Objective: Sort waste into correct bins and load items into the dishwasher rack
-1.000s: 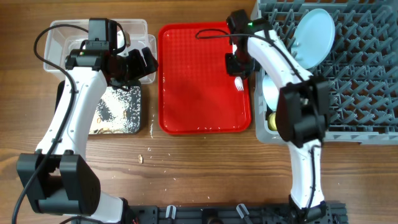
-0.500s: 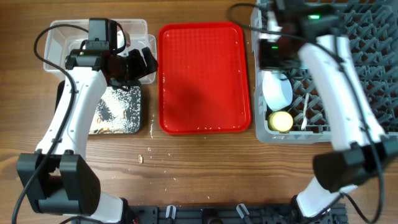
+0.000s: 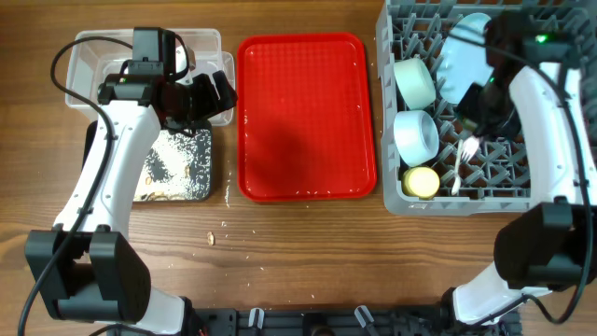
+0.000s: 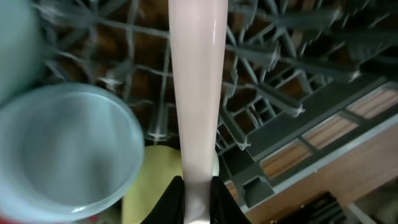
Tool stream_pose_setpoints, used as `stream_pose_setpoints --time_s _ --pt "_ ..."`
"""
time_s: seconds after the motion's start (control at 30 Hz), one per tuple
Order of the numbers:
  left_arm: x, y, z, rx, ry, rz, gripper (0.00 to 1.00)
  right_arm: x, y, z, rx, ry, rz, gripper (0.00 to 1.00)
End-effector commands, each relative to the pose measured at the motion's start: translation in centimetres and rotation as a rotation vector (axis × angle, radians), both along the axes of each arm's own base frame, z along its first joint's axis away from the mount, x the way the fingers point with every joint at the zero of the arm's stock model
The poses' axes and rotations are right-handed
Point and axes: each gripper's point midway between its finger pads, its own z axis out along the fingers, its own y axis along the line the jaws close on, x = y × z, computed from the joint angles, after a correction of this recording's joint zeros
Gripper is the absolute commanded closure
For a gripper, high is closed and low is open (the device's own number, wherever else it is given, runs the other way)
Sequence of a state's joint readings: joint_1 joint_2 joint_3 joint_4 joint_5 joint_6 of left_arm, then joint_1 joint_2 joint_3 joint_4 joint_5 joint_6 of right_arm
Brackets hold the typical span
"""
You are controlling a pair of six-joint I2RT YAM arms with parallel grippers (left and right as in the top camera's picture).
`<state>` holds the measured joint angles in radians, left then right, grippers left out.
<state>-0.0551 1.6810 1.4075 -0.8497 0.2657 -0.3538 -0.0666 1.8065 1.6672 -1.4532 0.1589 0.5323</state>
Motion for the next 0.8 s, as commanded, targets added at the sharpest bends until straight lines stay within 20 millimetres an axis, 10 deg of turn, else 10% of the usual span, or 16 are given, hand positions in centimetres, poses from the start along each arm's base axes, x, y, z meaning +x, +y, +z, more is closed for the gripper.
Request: stream_pose_setpoints --time_s 0.0,0.13,0.5,0.77 --pt "0.1 0.1 0.7 0.006 -0.021 -0.001 0.0 -0.6 -0.3 -1.1 -0.021 0.014 -0.029 0.85" --pt "0.1 0.1 0.7 0.006 -0.021 -0.001 0.0 -0.2 -0.9 -0.8 -0.029 -0.001 -0.015 0.48" --pt "0.1 0.1 0.7 0.006 -0.021 -0.001 0.0 0.5 -3.6 1.0 0.033 -0.067 -0.001 0.46" --pt "0.1 0.1 0.7 0.006 -0.021 -0.001 0.0 0.2 0.6 10.1 0.128 -0.306 0.286 0.51"
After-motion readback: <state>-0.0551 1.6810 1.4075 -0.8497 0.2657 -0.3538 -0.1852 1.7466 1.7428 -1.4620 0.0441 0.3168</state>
